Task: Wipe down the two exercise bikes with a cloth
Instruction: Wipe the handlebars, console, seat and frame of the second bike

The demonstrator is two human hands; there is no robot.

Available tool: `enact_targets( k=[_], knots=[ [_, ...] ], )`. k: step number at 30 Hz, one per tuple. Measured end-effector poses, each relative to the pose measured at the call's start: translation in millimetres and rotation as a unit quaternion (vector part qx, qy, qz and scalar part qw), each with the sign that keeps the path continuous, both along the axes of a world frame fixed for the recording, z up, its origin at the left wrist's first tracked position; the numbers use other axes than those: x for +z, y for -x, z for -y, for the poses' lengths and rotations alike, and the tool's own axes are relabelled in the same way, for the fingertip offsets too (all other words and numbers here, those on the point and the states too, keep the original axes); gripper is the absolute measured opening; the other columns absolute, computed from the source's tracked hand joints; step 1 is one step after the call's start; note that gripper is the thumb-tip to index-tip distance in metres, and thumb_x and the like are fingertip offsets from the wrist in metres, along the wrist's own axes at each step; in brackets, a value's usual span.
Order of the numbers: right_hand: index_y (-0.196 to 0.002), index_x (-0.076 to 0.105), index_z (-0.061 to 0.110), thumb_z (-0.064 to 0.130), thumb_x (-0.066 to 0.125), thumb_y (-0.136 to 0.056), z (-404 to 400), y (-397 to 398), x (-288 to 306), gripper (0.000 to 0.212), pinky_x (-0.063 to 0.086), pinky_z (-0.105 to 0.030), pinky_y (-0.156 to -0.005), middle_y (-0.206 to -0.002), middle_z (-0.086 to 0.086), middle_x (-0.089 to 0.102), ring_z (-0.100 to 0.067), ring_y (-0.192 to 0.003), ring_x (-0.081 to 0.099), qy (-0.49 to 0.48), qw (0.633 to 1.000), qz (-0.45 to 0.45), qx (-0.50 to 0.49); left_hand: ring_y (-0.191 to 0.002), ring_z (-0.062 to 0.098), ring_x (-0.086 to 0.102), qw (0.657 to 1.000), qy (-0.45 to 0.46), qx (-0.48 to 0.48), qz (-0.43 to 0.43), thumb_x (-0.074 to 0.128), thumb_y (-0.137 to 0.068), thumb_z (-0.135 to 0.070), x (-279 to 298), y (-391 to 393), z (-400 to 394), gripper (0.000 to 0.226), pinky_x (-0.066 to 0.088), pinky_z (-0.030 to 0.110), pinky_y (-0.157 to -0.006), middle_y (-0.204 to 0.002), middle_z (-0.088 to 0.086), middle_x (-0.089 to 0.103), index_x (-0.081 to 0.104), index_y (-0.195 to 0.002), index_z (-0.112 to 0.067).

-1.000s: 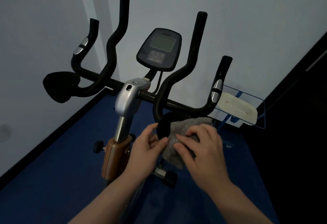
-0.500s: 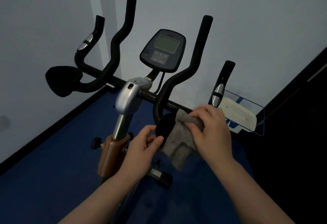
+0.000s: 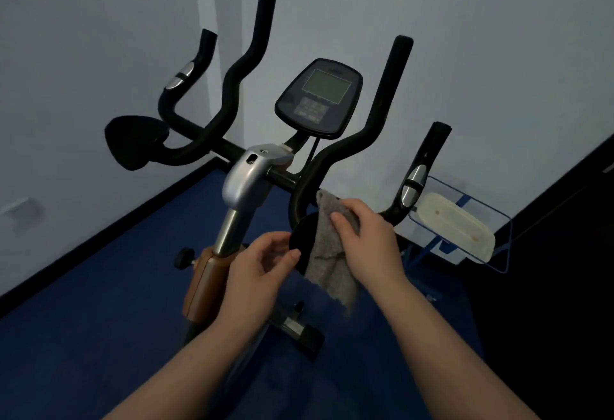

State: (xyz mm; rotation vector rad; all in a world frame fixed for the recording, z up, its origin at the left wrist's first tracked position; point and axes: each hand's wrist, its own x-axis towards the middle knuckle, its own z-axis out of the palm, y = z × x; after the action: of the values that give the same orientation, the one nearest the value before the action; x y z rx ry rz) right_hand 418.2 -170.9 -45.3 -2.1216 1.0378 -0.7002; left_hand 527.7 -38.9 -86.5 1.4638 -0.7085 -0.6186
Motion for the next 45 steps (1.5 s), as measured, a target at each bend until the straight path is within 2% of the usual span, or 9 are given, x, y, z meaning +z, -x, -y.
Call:
enact_targets(
  k=[7,11,18,23,28,33,38,41,45],
  knots=[
    [-0.129,0.059,0.026,0.020,0.057,-0.097,-21,8,-14,0.032,0.044,-0.025,-0.098,-0.122,0.009,0.060,-0.006,-0.113,0.056,-0.053,0.992,0.101,-0.049,-0.088,0.006,0.069,1.000,-0.012,-0.009,0.025,0.070,-0.086,-0.007,3,-4,1,0.024,0.054,0.023,-0.078,-0.092,-0.007,0.073,0.068,-0.101,-0.026],
    [-0.123,0.061,0.023,0.016,0.051,-0.099,1,-8,4,0.027,0.043,-0.018,-0.082,-0.115,0.005,0.062,-0.009,-0.106,0.057,-0.034,0.999,0.010,0.024,-0.089,0.008,0.069,0.999,-0.025,-0.022,0.039,0.070,-0.086,-0.007,6,-7,1,0.023,0.055,0.026,-0.082,-0.091,-0.005,0.074,0.068,-0.100,-0.025],
    [-0.128,0.050,0.036,0.019,0.052,-0.099,-32,15,-21,0.034,0.036,0.000,-0.090,-0.117,0.028,0.047,0.015,-0.110,0.046,-0.038,0.989,0.141,-0.029,-0.084,0.004,0.069,0.999,-0.013,-0.019,0.037,0.070,-0.086,-0.006,5,-3,0,0.022,0.051,0.013,-0.075,-0.090,-0.009,0.074,0.069,-0.100,-0.024],
    [-0.121,0.058,0.028,0.021,0.049,-0.101,-1,-4,-3,0.023,0.041,-0.007,-0.075,-0.111,0.010,0.062,-0.002,-0.103,0.058,-0.071,0.995,0.064,0.020,-0.085,0.005,0.069,0.999,-0.010,-0.009,0.038,0.069,-0.086,-0.005,5,-3,1,0.021,0.053,0.016,-0.077,-0.089,-0.006,0.074,0.069,-0.100,-0.021],
    [-0.130,0.058,0.031,0.018,0.058,-0.097,-18,16,-19,0.036,0.041,-0.005,-0.094,-0.117,0.025,0.058,0.014,-0.111,0.052,-0.037,0.990,0.132,0.011,-0.080,-0.001,0.068,1.000,0.000,0.020,0.020,0.069,-0.086,-0.005,4,4,2,0.021,0.052,0.013,-0.073,-0.088,-0.013,0.074,0.069,-0.096,-0.024],
    [-0.114,0.071,0.025,0.015,0.069,-0.089,16,0,0,0.027,0.044,0.000,-0.072,-0.091,0.032,0.064,0.019,-0.087,0.060,-0.057,0.990,0.098,0.083,-0.076,-0.004,0.067,0.998,-0.005,0.042,0.036,0.070,-0.086,-0.008,2,7,2,0.024,0.050,0.010,-0.069,-0.085,-0.017,0.073,0.069,-0.091,-0.031],
    [-0.117,0.069,0.031,0.030,0.058,-0.096,21,-23,12,0.024,0.049,-0.020,-0.085,-0.103,0.019,0.068,0.002,-0.099,0.060,0.053,0.973,-0.019,0.222,-0.074,-0.001,0.067,0.995,0.002,0.089,0.052,0.069,-0.088,-0.012,-1,19,3,0.023,0.051,0.013,-0.069,-0.083,-0.017,0.073,0.068,-0.091,-0.035],
    [-0.124,0.064,0.030,0.030,0.054,-0.097,27,-15,12,0.028,0.040,-0.014,-0.091,-0.119,0.018,0.063,0.003,-0.108,0.052,0.153,0.938,-0.061,0.304,-0.078,0.001,0.069,0.996,0.002,0.086,0.030,0.068,-0.089,-0.011,-3,22,0,0.022,0.052,0.014,-0.071,-0.086,-0.015,0.074,0.068,-0.094,-0.032],
    [-0.121,0.067,0.033,0.031,0.056,-0.097,46,-12,20,0.027,0.047,-0.031,-0.094,-0.117,0.016,0.066,-0.002,-0.105,0.057,0.094,0.952,-0.079,0.280,-0.084,0.007,0.070,0.997,0.005,0.071,-0.001,0.064,-0.091,-0.006,-4,24,-6,0.024,0.053,0.016,-0.072,-0.092,-0.009,0.075,0.070,-0.100,-0.027]
  ],
)
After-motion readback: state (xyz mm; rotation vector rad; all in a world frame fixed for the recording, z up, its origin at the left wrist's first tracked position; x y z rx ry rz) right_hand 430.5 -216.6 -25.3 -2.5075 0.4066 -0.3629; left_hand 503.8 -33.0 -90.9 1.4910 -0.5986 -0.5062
